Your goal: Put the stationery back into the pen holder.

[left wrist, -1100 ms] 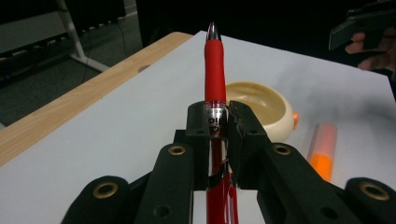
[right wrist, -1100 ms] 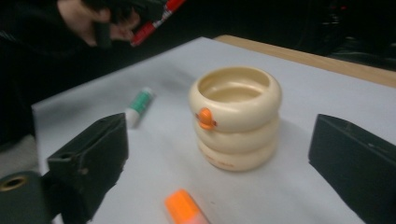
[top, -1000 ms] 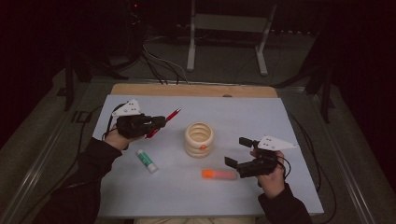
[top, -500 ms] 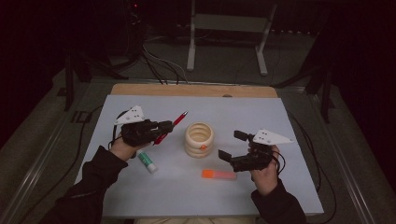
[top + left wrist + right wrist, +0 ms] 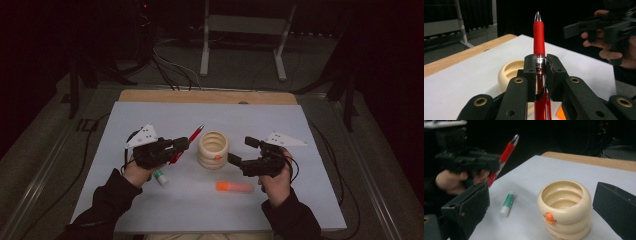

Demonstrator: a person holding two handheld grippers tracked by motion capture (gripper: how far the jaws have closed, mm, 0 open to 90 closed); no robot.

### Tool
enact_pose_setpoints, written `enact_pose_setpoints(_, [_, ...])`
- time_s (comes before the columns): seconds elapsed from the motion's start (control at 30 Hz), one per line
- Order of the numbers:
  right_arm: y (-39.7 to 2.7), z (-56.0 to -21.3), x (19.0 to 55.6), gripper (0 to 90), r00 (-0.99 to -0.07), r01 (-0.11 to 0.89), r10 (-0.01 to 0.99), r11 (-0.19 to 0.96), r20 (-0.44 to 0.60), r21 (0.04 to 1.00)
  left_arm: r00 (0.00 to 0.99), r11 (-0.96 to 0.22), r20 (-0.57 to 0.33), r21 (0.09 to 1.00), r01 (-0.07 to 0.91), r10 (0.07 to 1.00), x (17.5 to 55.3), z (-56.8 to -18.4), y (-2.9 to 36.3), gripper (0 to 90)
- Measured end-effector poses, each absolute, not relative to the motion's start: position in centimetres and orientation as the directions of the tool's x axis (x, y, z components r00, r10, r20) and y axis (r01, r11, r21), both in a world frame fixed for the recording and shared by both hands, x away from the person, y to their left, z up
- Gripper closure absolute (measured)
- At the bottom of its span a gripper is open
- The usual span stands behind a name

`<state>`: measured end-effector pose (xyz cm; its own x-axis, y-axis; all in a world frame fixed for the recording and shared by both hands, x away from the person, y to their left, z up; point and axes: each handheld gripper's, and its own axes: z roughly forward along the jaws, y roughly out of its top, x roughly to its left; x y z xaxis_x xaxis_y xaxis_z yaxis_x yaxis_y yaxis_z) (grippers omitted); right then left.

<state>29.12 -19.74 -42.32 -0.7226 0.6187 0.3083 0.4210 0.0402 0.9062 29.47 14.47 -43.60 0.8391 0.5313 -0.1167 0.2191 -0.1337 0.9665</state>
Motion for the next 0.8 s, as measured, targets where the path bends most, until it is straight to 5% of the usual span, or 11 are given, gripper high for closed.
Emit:
enact_pose_setpoints(0.37, [-17.3,-42.2,29.3,7.1,-0.701,0.467,0.599,-0.025,0.387,0.884,0.842,-0.08,-0.101,0.982,0.168,0.53,27.4,-44.8,12.6,80.5])
enact_pose_setpoints(0.8, [-14.8,-42.7,29.5,48.8,-0.664,0.592,0.49,-0.117,0.565,0.797,0.84,-0.095,-0.073,0.985,0.146,0.538,26.7,-45.6,11.5,80.5])
